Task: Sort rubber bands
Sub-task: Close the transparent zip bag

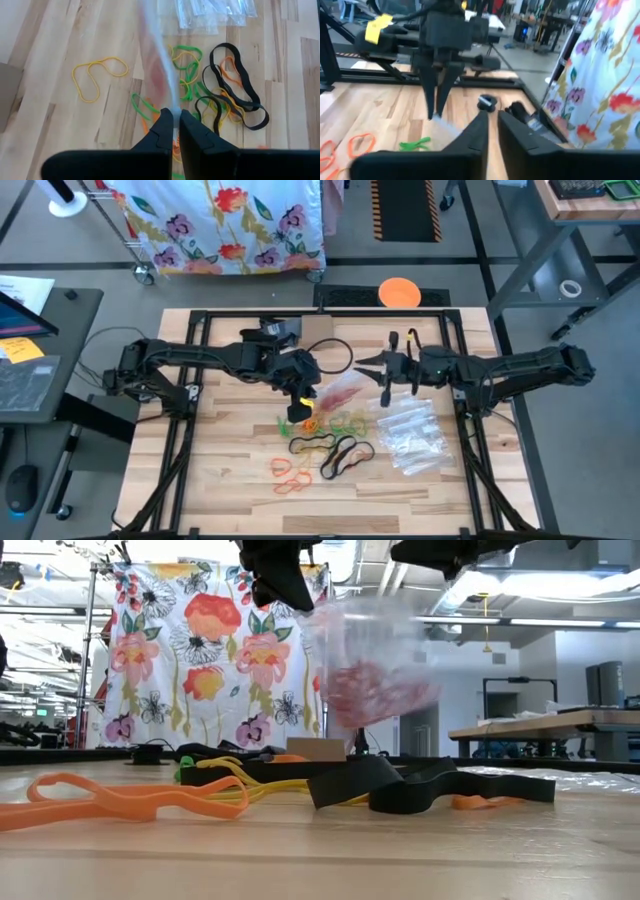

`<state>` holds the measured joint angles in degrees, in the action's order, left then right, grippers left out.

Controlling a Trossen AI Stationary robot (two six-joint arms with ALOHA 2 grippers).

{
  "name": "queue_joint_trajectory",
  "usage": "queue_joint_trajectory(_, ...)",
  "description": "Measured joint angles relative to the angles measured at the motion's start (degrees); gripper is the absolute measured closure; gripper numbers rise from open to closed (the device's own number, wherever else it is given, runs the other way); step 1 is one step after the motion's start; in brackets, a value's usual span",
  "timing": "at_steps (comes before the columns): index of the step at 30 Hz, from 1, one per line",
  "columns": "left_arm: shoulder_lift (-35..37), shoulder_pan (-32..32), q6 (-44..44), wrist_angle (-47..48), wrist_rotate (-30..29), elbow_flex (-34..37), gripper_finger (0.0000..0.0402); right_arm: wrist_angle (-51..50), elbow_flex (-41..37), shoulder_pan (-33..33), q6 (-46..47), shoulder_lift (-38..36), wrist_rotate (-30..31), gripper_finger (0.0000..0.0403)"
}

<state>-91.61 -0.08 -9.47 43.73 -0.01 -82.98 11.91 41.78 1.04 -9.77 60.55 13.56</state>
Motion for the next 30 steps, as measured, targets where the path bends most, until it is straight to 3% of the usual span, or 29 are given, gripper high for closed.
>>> queue_joint_trajectory(5, 0.0, 0.0, 0.7, 1.0, 0.9, -0.6, 0.0400, 8.1, 0.1, -0.1, -0.6, 0.6, -0.9, 0.0276)
queue_joint_trajectory(10, 0.2, 0.1, 3.4, 6.1, 3.7, -5.6, 0.0400, 6.5, 0.0, -2.2, -0.8, 5.0, -12.0, 0.0245)
queue_joint_trajectory(16, 0.3, 0.7, 4.3, 14.0, 10.9, -10.2, 0.0400, 4.7, 7.8, -2.3, -6.1, 13.7, -13.4, 0.0243)
queue_joint_trajectory(23, 0.2, 0.9, 4.0, 19.3, 11.4, -11.0, 0.0400, -10.8, 20.1, -1.2, -8.0, 22.6, -13.5, 0.0249)
queue_joint_trajectory(30, 0.2, 0.9, 4.9, 21.6, 11.3, -11.0, 0.0400, -18.2, 23.6, -1.0, -5.3, 24.8, -13.6, 0.0251)
